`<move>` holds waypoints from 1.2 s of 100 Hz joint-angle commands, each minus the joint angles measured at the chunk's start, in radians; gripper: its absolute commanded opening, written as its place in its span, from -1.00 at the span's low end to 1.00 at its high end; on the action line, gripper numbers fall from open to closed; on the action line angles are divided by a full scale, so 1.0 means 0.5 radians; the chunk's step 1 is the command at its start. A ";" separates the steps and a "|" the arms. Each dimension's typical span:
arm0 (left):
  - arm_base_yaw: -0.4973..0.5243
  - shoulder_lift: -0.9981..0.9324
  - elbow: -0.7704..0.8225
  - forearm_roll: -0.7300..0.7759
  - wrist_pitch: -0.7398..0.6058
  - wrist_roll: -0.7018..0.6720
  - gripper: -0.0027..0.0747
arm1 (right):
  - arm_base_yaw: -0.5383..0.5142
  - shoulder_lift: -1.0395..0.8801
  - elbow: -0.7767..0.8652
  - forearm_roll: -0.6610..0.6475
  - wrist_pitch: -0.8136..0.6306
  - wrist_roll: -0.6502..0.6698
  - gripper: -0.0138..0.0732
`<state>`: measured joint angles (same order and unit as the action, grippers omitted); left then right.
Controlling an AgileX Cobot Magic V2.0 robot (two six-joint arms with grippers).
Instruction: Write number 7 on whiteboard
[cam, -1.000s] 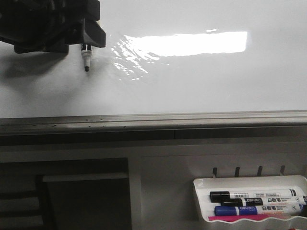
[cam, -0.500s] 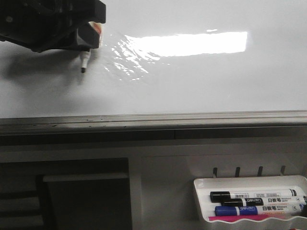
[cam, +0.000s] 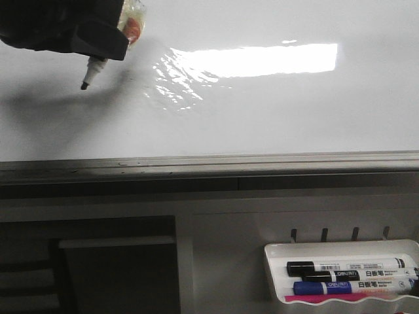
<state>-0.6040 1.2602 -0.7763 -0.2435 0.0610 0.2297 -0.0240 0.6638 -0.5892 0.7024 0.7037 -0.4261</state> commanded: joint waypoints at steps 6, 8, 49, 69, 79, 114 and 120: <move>-0.126 -0.142 -0.126 0.263 0.208 -0.002 -0.98 | 0.002 0.192 -0.202 0.472 0.186 -0.358 0.44; -0.155 -0.152 -0.130 0.294 0.244 -0.002 -0.98 | 0.002 0.225 -0.224 0.532 0.230 -0.399 0.44; -0.675 -0.124 -0.178 0.565 0.411 -0.002 -0.98 | 0.005 0.745 -0.522 1.134 0.742 -0.723 0.44; -0.764 -0.071 -0.182 0.593 0.381 -0.002 -0.98 | 0.175 0.908 -0.563 1.114 0.764 -0.795 0.44; -0.797 -0.060 -0.187 0.601 0.355 -0.002 -0.98 | 0.282 0.986 -0.567 1.105 0.727 -0.825 0.44; -0.811 -0.060 -0.220 0.766 0.372 -0.002 -0.98 | 0.441 1.122 -0.567 1.096 0.688 -0.893 -0.13; -0.811 -0.060 -0.220 0.793 0.364 -0.002 -0.98 | 0.444 1.122 -0.567 1.113 0.670 -0.925 -0.39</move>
<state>-1.0018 1.2484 -0.8506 0.1310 0.3141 0.2318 0.1955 1.2432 -0.8403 1.1949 1.0451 -0.8538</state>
